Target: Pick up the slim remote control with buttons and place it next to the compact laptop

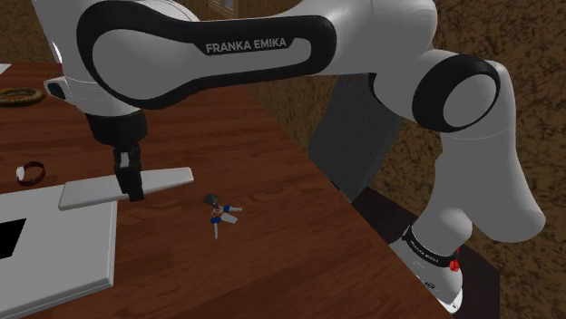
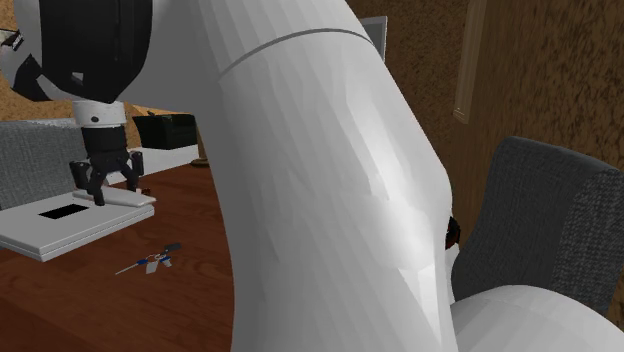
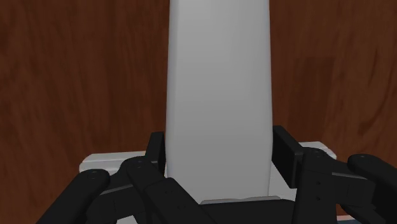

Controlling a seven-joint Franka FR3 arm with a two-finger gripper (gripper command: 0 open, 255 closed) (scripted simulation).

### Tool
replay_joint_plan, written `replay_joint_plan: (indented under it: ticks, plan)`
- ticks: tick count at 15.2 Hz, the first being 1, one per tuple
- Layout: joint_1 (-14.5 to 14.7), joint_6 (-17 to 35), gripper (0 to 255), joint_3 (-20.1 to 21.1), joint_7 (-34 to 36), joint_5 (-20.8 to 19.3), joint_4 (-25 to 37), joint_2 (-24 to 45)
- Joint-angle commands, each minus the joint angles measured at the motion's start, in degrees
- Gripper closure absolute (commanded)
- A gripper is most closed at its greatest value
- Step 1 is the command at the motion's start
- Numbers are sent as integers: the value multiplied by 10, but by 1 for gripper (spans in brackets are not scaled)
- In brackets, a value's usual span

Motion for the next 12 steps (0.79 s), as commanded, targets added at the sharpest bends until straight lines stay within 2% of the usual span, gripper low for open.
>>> replay_joint_plan:
  ticks: [1, 12]
  plan:
    - [1, 11, 255, 0, 3, -1, -10, 1]
    - [-2, 88, 255, -2, 6, -4, -74, 14]
